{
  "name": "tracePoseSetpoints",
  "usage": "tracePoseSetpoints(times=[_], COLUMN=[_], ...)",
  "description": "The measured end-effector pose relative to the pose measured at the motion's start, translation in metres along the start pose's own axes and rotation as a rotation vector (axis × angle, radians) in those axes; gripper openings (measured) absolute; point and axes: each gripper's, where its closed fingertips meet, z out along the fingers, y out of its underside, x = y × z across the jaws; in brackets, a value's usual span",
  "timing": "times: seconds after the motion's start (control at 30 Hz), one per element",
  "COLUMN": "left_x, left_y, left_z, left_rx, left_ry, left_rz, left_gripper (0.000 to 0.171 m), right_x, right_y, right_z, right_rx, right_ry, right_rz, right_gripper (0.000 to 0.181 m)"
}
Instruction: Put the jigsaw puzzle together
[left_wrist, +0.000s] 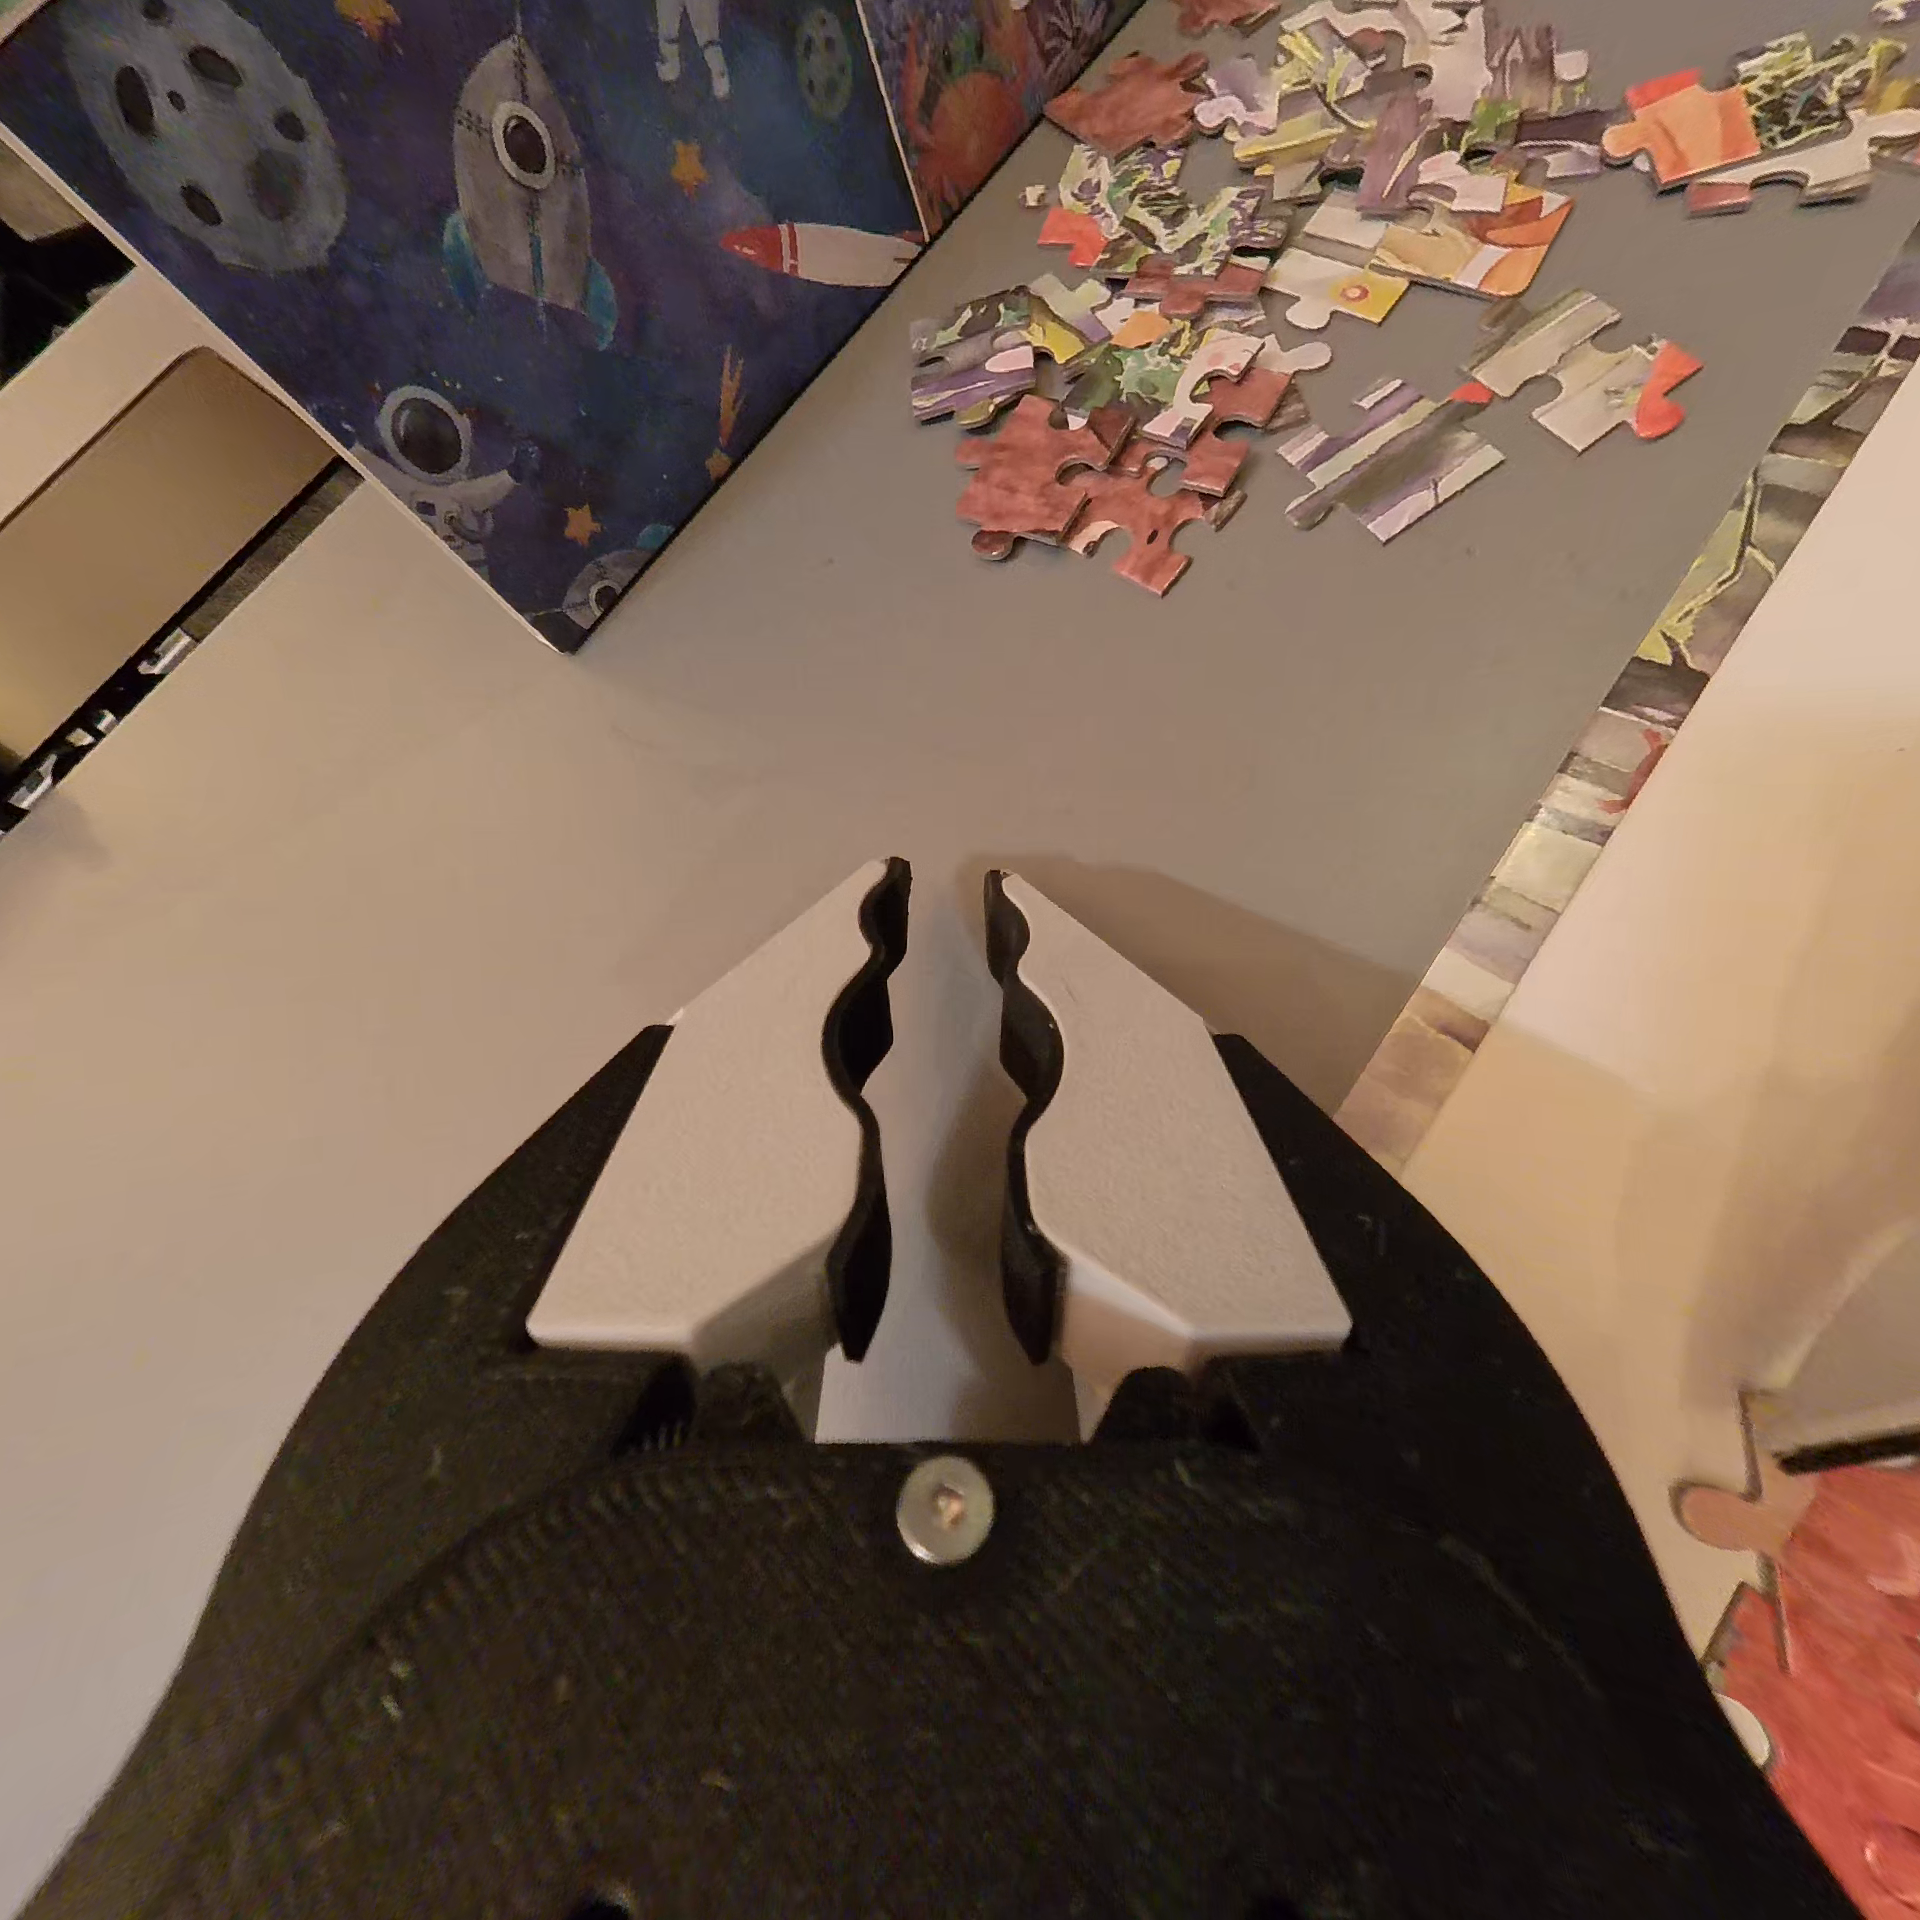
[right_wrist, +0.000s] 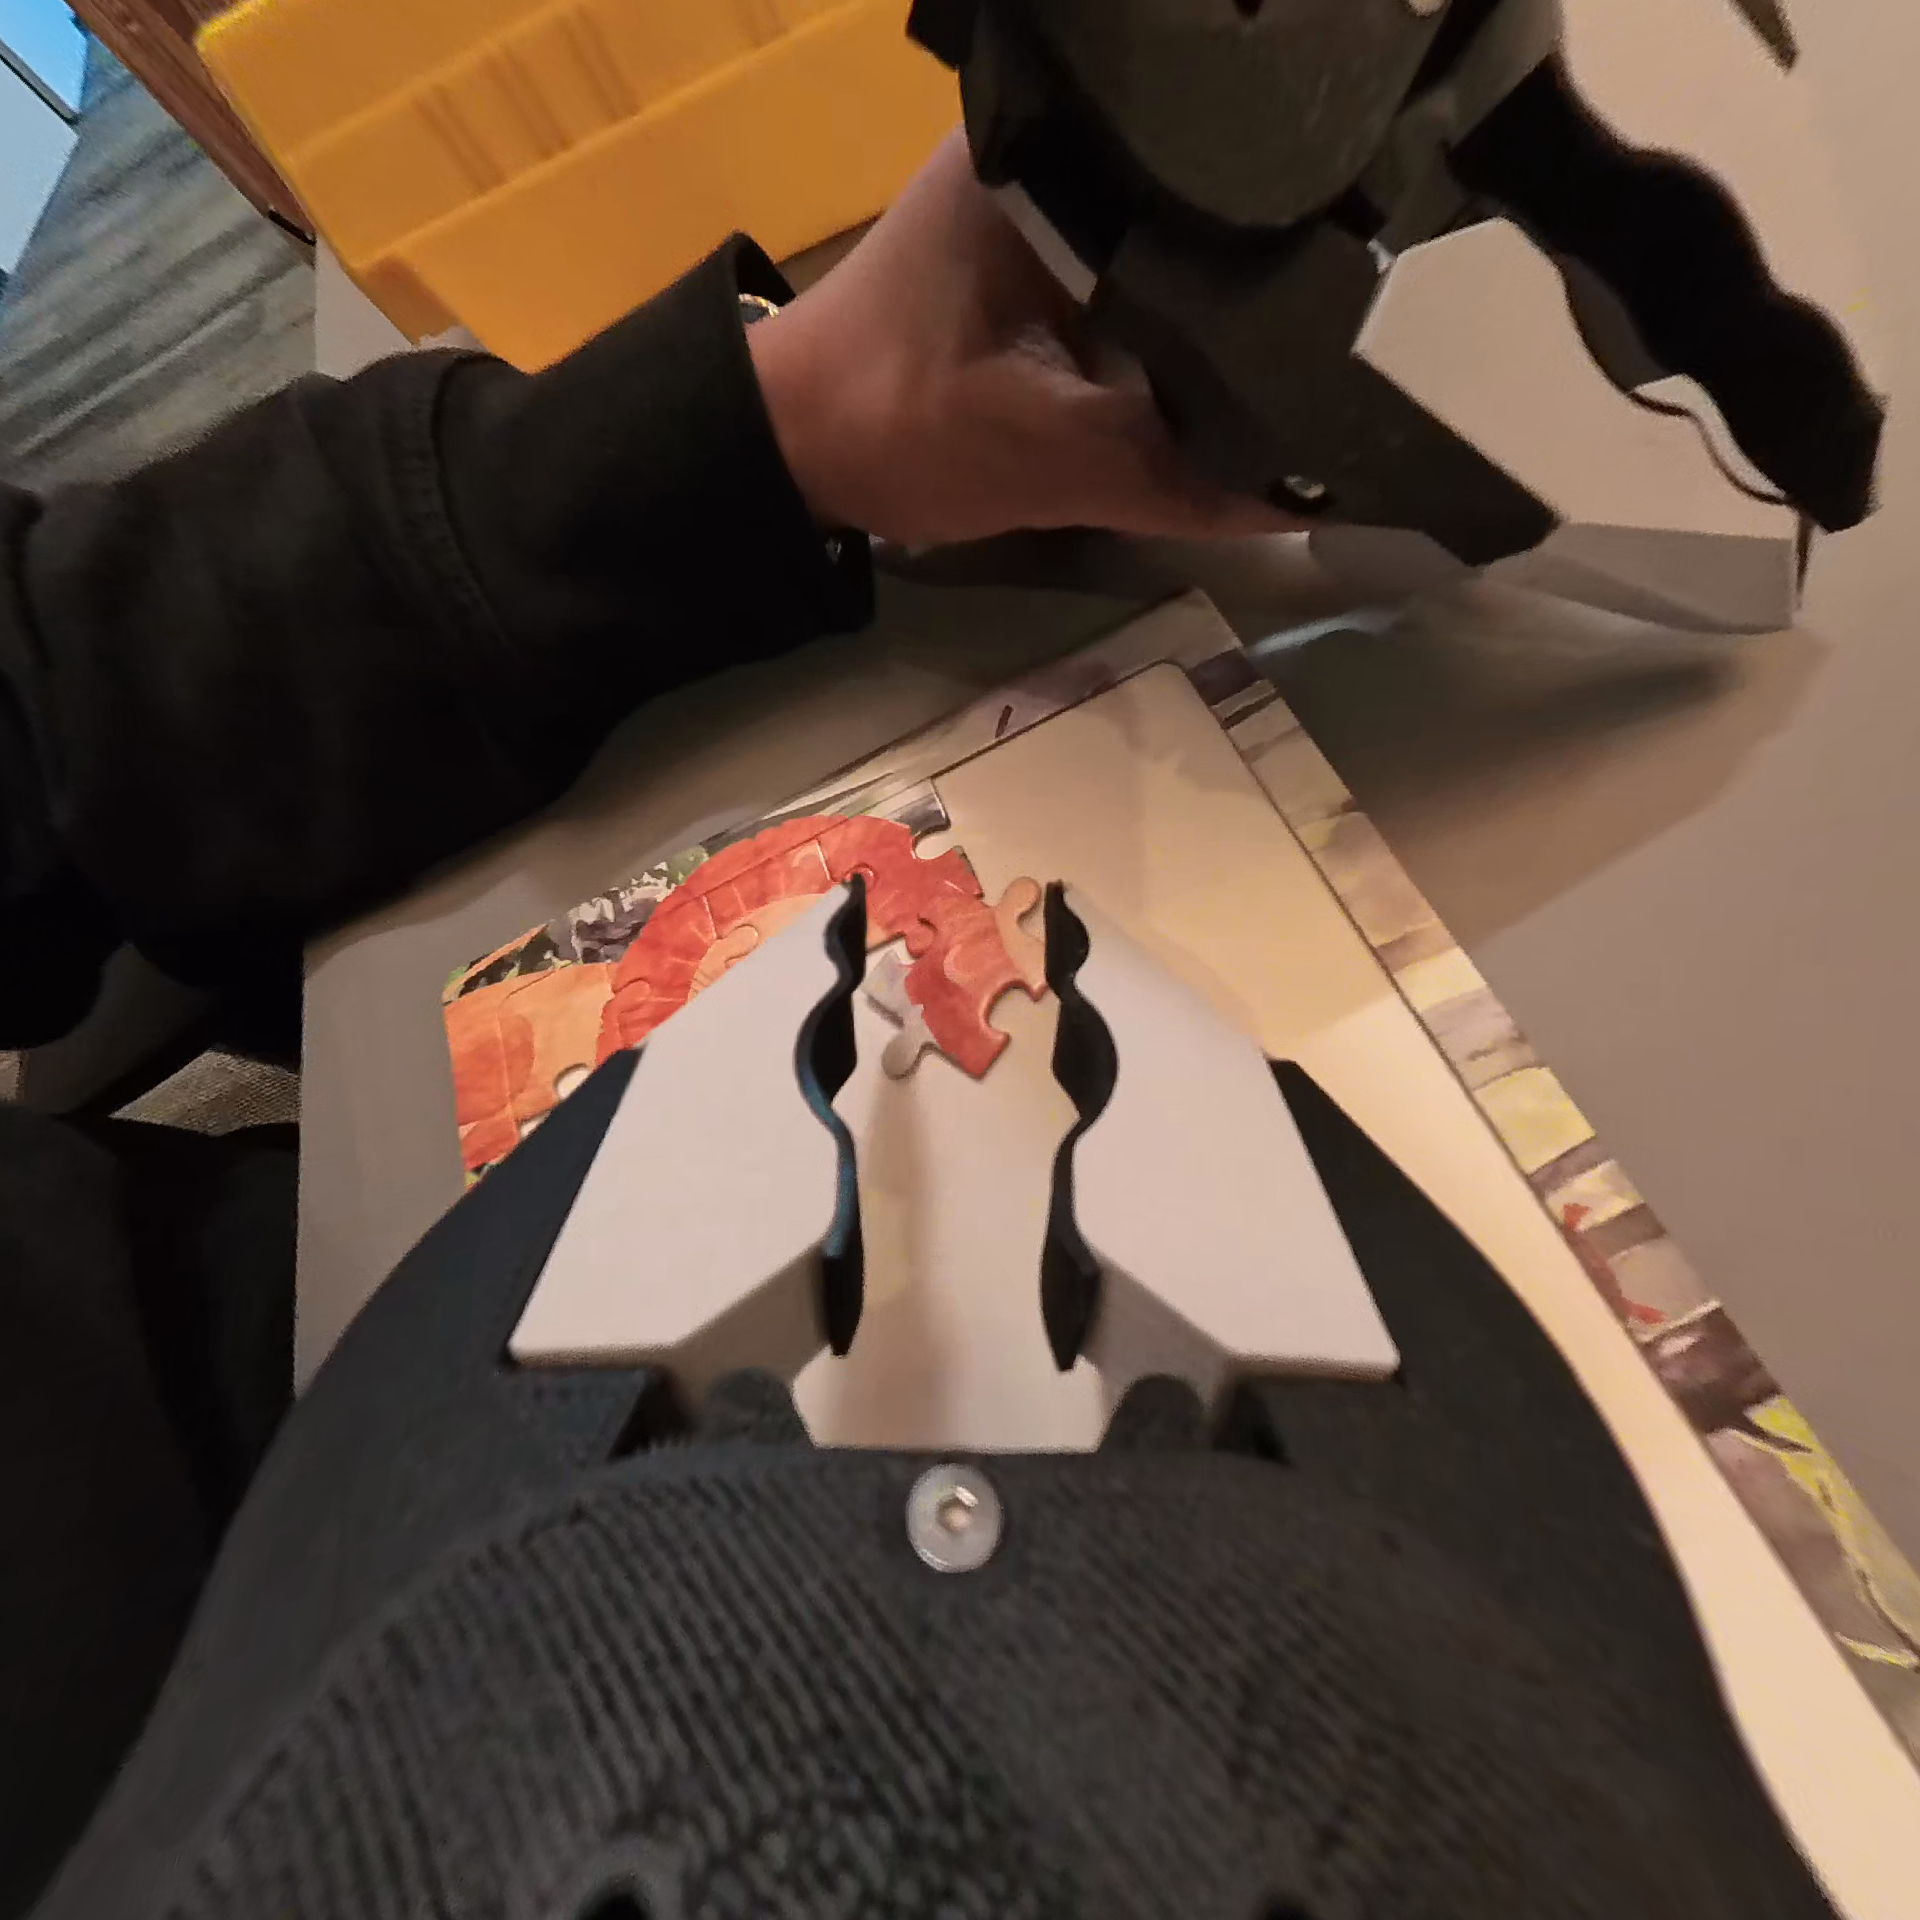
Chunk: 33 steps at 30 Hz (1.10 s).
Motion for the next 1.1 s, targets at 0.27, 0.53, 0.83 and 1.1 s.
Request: tracePoseSetpoints(times=[0.27,0.53,0.83,1.1], left_x=[0.001,0.001,0.001,0.001], left_y=[0.000,0.000,0.000,0.000], left_z=[0.000,0.000,0.000,0.000], left_rx=[-0.004,-0.003,-0.004,-0.004], left_ry=[-0.003,-0.003,-0.003,-0.002], left_rz=[0.009,0.009,0.011,0.009], left_gripper=[0.013,0.013,0.013,0.013], right_x=[-0.006,-0.009,-0.007,-0.024], right_y=[0.019,0.029,0.031,0.034], right_z=[-0.016,-0.014,-0.010,-0.009], right_rx=[-0.093,-0.159,-0.167,-0.189], right_ry=[-0.136,-0.145,-0.120,-0.205], right_rz=[-0.025,-0.033,-0.052,-0.051], right_gripper=[0.021,0.022,0.030,0.026])
